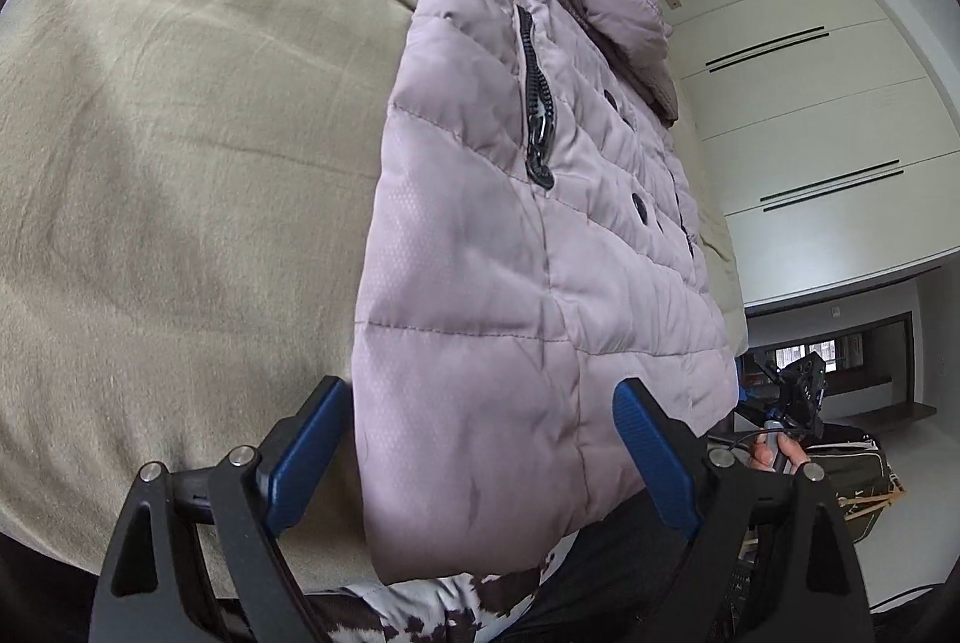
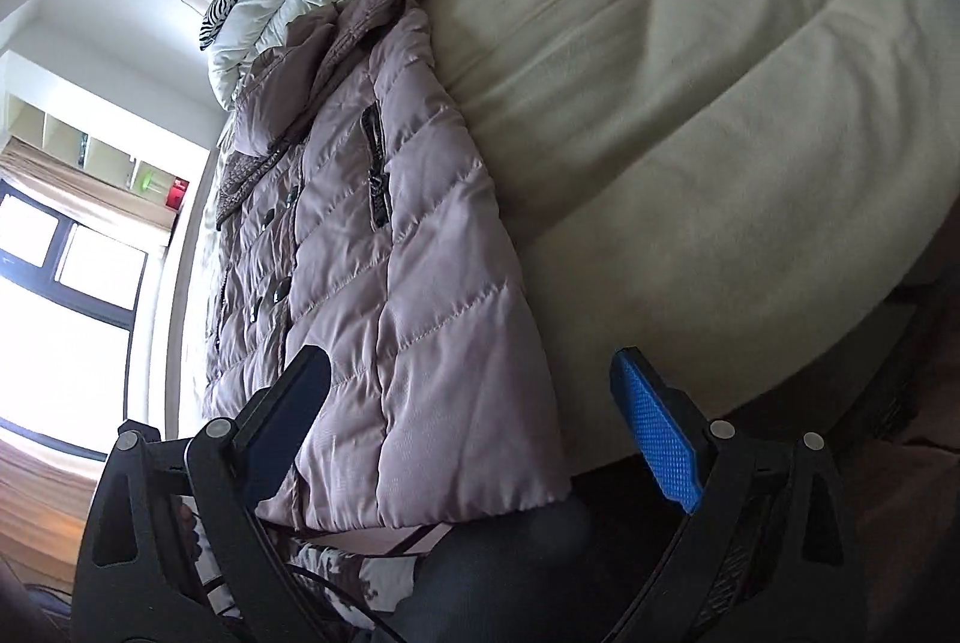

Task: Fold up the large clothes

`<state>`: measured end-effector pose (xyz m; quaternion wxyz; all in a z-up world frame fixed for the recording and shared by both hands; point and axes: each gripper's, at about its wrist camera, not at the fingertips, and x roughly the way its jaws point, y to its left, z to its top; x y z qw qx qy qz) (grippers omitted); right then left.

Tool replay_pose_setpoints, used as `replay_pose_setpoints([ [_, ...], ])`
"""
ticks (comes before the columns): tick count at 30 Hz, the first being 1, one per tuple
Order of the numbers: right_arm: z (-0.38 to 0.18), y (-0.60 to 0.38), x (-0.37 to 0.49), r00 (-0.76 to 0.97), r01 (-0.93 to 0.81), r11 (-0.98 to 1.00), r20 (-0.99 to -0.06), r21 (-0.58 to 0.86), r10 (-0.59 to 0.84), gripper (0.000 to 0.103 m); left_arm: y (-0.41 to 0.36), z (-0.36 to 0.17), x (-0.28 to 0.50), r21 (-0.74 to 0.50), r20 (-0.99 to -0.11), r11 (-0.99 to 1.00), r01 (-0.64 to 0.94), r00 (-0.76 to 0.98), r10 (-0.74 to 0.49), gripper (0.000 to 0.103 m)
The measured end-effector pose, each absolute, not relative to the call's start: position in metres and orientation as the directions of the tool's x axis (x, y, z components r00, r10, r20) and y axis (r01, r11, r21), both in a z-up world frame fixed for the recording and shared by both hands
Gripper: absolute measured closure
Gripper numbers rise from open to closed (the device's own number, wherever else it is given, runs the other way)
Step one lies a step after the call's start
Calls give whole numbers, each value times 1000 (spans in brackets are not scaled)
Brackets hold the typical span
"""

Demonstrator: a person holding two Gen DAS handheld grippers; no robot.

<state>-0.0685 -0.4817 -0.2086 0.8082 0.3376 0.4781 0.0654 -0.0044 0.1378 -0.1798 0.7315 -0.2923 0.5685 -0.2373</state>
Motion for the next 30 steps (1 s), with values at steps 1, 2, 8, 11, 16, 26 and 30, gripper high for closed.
replay_pose_setpoints([
  [1, -211, -481, -69, 529, 211, 757, -723, 619, 444, 8, 136, -180, -6, -697, -694, 716, 17, 233, -681, 12],
  [2, -212, -479, -69, 521, 201, 755, -721, 624, 457, 8, 135, -181, -7, -698, -694, 716, 18, 227, -683, 12],
  [8, -219, -466, -60, 485, 168, 761, -725, 626, 489, 37, 131, -187, -7, -701, -696, 714, -6, 224, -682, 34],
  [11, -220, -463, -54, 466, 166, 767, -735, 619, 492, 55, 126, -185, -4, -696, -702, 718, 2, 205, -682, 46],
  [16, -217, -460, -52, 480, 163, 775, -735, 611, 479, 79, 121, -182, -7, -687, -701, 725, 52, 213, -680, 80],
  [26, -195, -452, -60, 512, 130, 822, -747, 555, 424, 94, 108, -158, -43, -611, -734, 774, 168, 245, -633, 93],
  [30, -190, -459, -72, 506, 130, 814, -744, 565, 436, 94, 114, -156, -67, -628, -732, 761, 161, 208, -648, 93],
])
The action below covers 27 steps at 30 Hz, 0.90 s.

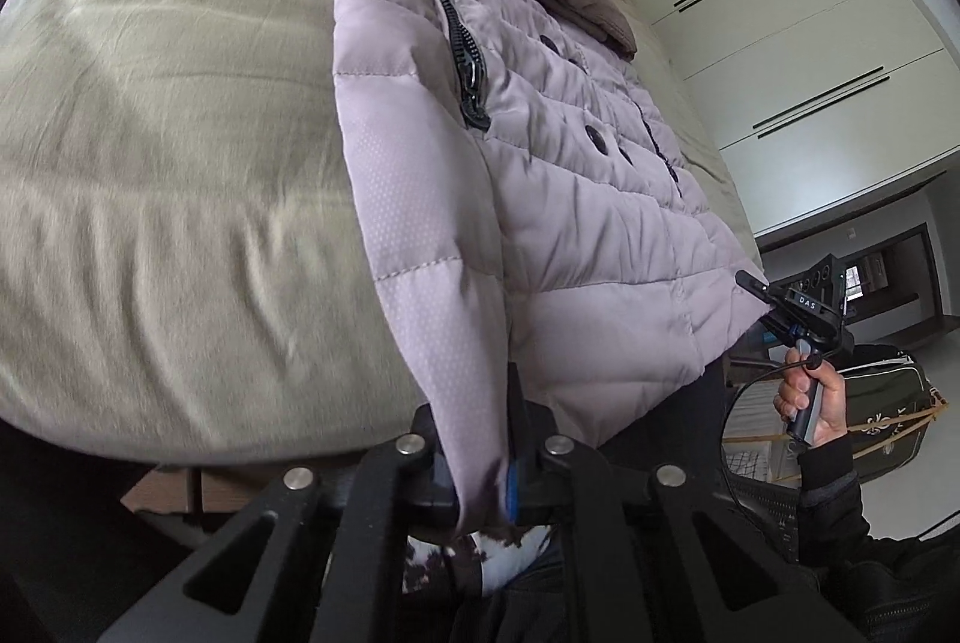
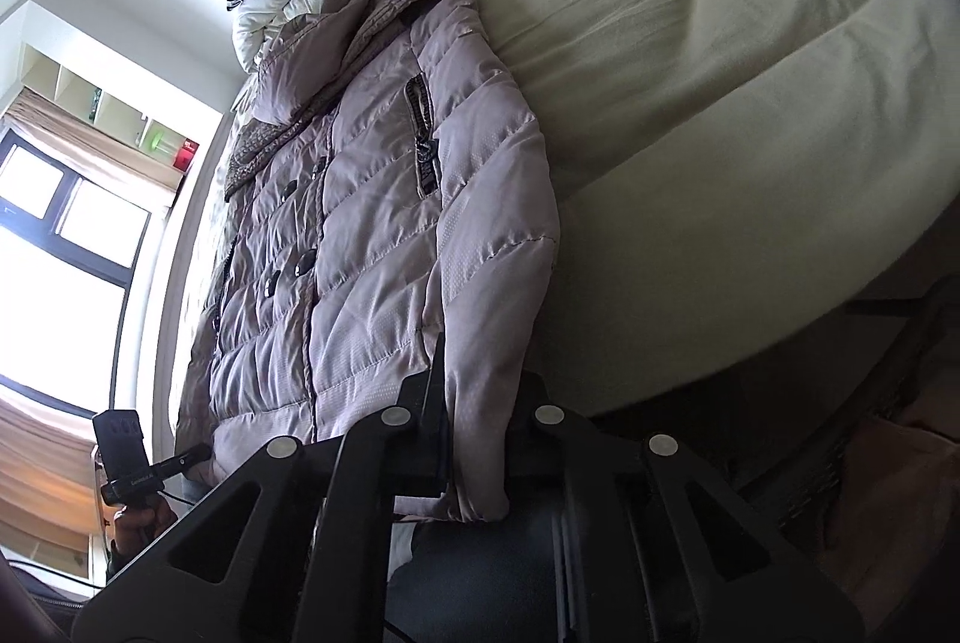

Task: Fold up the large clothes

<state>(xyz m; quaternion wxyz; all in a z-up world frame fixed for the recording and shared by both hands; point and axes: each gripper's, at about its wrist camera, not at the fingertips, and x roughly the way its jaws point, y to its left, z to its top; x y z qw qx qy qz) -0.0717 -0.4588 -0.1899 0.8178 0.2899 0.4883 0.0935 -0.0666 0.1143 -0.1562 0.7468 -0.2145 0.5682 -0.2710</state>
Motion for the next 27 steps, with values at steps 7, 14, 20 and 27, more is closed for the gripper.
replay_pose_setpoints([
  [7, -180, -471, -111, 489, 140, 779, -726, 611, 483, 94, 130, -150, -95, -710, -683, 698, 86, 153, -714, 93],
  [14, -143, -469, -83, 583, 74, 714, -612, 696, 535, 94, 156, -118, -60, -871, -465, 492, 21, 294, -835, 93],
  [20, -93, -469, -3, 684, -33, 641, -451, 767, 574, 94, 175, -84, -1, -941, -280, 336, 40, 462, -842, 93],
  [27, -52, -475, 81, 792, -59, 621, -342, 782, 505, 94, 188, -68, 66, -983, -129, 184, 30, 601, -789, 93],
])
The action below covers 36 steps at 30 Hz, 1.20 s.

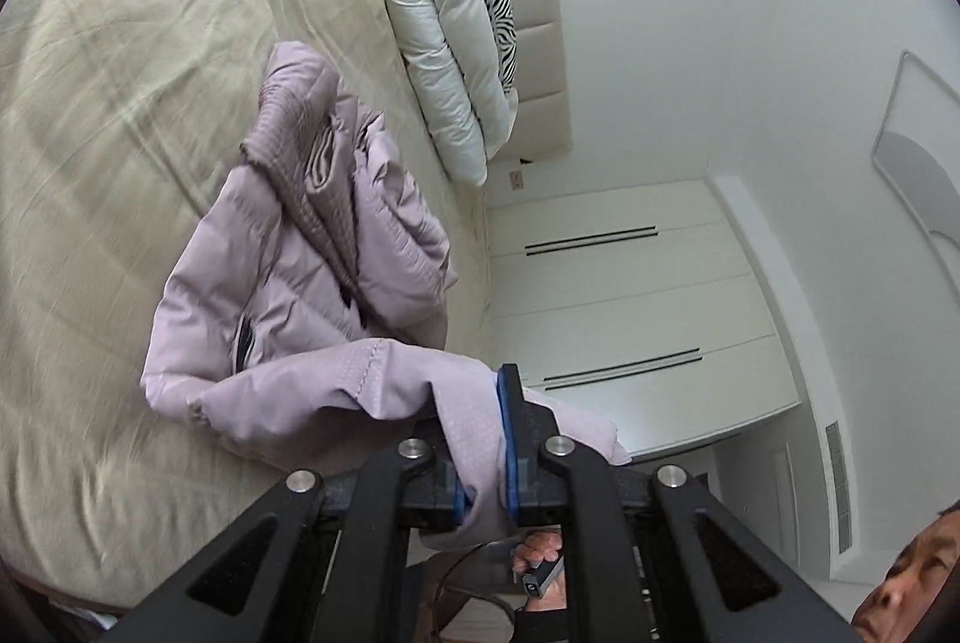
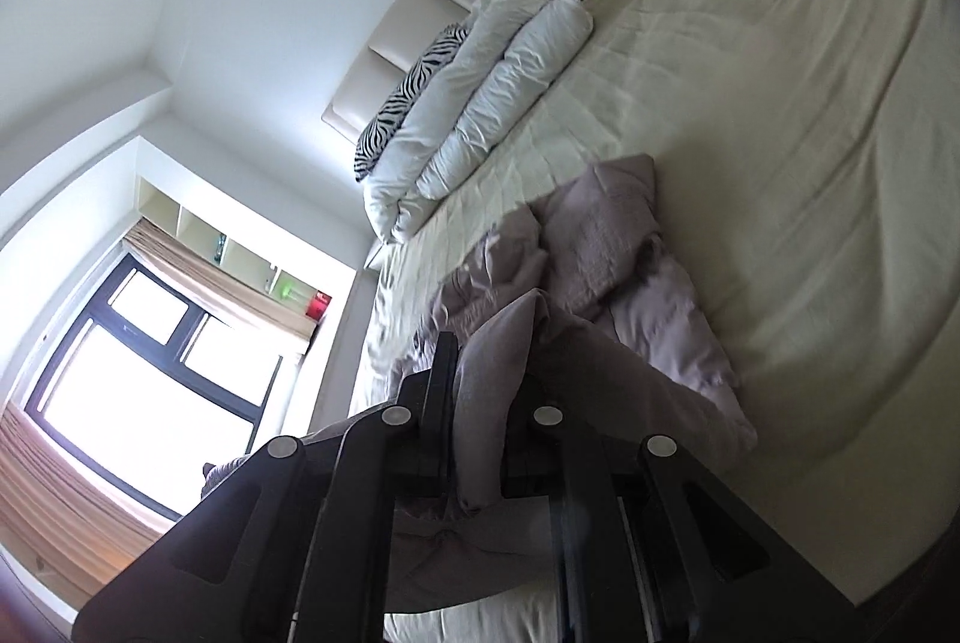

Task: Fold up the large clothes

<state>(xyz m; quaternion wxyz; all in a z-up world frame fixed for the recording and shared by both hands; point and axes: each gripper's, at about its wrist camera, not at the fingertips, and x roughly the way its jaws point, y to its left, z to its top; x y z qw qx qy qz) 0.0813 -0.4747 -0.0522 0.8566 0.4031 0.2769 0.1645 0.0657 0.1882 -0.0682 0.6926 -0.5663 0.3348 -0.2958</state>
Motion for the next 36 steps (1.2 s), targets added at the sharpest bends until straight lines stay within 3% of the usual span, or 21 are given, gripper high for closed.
replay_pose_setpoints([
  [7, -23, -452, 180, 833, -50, 672, -340, 739, 436, 94, 199, -54, 141, -989, -58, 135, 61, 673, -737, 93],
  [14, -15, -436, 291, 843, -6, 740, -395, 672, 365, 95, 196, -42, 232, -979, -81, 186, 80, 689, -720, 93],
  [24, -64, -403, 442, 801, 55, 800, -504, 598, 322, 95, 202, -79, 336, -941, -257, 337, -25, 701, -666, 93],
  [36, -169, -381, 537, 711, 173, 847, -659, 502, 245, 94, 194, -161, 419, -870, -449, 472, -144, 629, -635, 90],
])
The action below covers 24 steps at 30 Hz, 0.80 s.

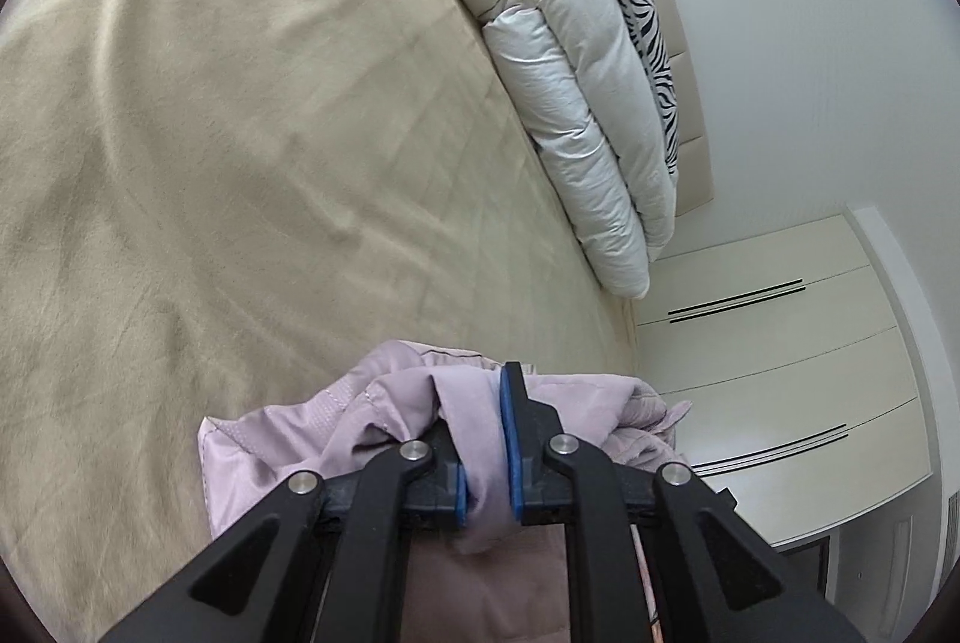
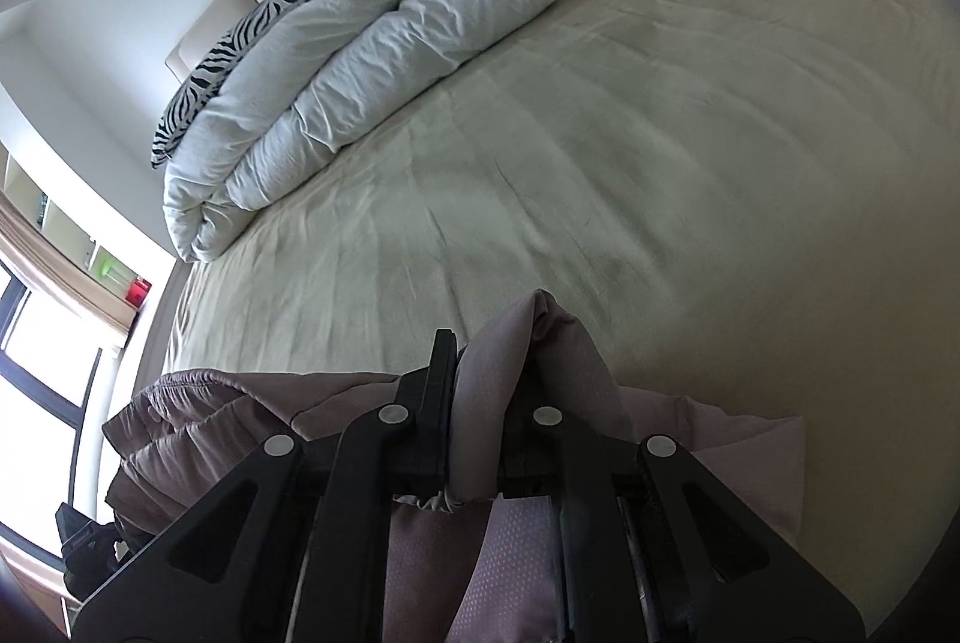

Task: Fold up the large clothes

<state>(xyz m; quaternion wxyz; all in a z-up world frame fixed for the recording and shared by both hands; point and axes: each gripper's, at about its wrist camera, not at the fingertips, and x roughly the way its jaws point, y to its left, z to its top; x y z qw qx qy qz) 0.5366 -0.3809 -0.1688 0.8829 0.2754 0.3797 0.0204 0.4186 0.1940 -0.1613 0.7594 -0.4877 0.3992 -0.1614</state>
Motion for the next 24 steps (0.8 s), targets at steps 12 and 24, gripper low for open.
replay_pose_setpoints([
  [12, -212, -392, 553, 673, 171, 755, -635, 632, 379, 77, 190, -152, 410, -843, -469, 527, -103, 621, -629, 62],
  [24, -120, -365, 461, 668, -34, 828, -603, 560, 435, 0, 138, -38, 337, -604, -481, 787, 130, 728, -489, 8],
])
